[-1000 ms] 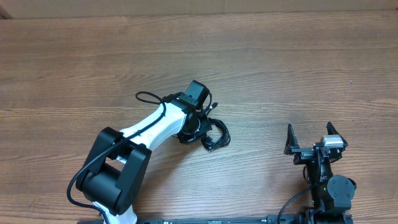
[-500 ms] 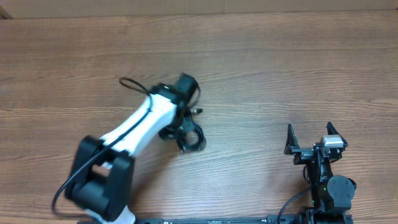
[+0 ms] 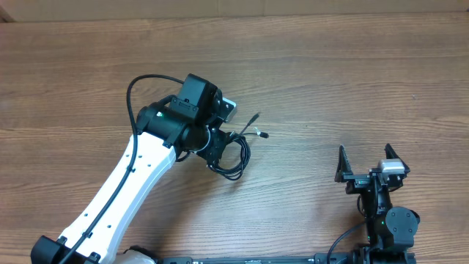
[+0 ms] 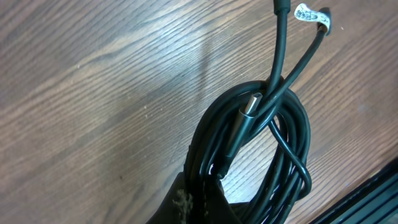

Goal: Untangle cables
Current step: 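Close the left gripper on the cable bundle and lift it, then move the right gripper toward the cables held by the left gripper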

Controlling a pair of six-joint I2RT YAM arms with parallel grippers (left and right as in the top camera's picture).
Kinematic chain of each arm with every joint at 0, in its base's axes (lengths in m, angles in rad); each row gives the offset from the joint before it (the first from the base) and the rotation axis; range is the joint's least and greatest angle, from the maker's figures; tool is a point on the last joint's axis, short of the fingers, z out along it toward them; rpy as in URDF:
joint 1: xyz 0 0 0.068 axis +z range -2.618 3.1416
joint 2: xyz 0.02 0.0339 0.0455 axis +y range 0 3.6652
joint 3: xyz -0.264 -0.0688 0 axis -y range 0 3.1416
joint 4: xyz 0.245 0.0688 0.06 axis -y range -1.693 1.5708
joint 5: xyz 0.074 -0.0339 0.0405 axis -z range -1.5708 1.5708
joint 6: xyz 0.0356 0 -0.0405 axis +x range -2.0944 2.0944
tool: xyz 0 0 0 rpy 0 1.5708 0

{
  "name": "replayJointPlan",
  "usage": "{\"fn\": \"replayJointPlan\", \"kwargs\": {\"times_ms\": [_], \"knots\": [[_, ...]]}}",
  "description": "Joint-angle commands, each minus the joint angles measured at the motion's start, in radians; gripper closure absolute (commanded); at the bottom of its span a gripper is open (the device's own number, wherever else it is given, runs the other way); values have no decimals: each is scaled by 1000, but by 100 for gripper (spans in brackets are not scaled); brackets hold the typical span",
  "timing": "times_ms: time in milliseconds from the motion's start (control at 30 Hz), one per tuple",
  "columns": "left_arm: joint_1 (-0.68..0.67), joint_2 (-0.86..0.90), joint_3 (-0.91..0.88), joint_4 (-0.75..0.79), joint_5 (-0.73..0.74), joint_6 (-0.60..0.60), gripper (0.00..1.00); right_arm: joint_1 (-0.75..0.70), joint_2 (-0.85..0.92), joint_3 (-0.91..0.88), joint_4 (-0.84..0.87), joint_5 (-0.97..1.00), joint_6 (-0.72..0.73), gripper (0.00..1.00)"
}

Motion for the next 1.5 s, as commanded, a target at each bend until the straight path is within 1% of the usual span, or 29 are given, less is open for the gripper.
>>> {"fn": "replayJointPlan", "kwargs": {"times_ms": [0, 100, 233, 300, 333, 367, 400, 467, 500, 567, 667, 733, 833, 933, 1067, 1133, 1233, 1333, 1467], "knots": [[-7, -4, 10, 14, 67, 84, 96, -3, -11, -10, 6, 6, -5, 0], [-7, -3, 10, 18, 98, 113, 96, -3, -11, -10, 6, 6, -5, 0], [-7, -4, 10, 14, 102, 112, 96, -3, -11, -10, 22, 0, 0, 0], [-7, -3, 10, 13, 113, 112, 96, -3, -11, -10, 19, -76, 62, 0], [-7, -3, 10, 14, 119, 109, 96, -3, -10, -10, 18, -130, 124, 0], [-7, -3, 10, 18, 119, 93, 96, -1, -9, -10, 27, -248, 302, 0], [-7, -3, 10, 19, 119, 81, 96, -1, -9, -10, 32, -322, 422, 0], [-7, -3, 10, 20, 119, 60, 96, -1, -9, -10, 34, -518, 715, 0], [-7, -3, 10, 20, 119, 55, 96, -1, -9, -10, 34, -571, 803, 0], [-7, -3, 10, 18, 118, 31, 96, -1, -9, -10, 34, -618, 971, 0], [-7, -3, 9, 32, 118, -55, 96, -1, -9, -10, 46, -573, 1166, 0], [-8, -3, 8, 53, 119, -106, 96, -1, -9, -10, 94, -564, 1172, 0], [-11, -3, 5, 74, 119, -112, 96, -1, -9, -7, 187, -594, 1035, 1], [-14, -3, 5, 92, 119, -109, 96, -1, 1, 26, 145, -593, 914, 0], [-14, -3, 5, 97, 119, -104, 96, -1, 72, 87, 24, -593, 859, 1], [-14, -3, 5, 97, 119, -104, 96, -1, 138, 126, -32, -597, 859, 1], [-14, -3, 5, 101, 119, -105, 96, 1, 269, 189, -61, -649, 867, 0], [-13, -3, 5, 108, 119, -116, 96, 2, 421, 261, -58, -778, 926, 0], [-13, -3, 5, 113, 119, -186, 96, 40, 602, 322, -19, -924, 1014, 0]]}}
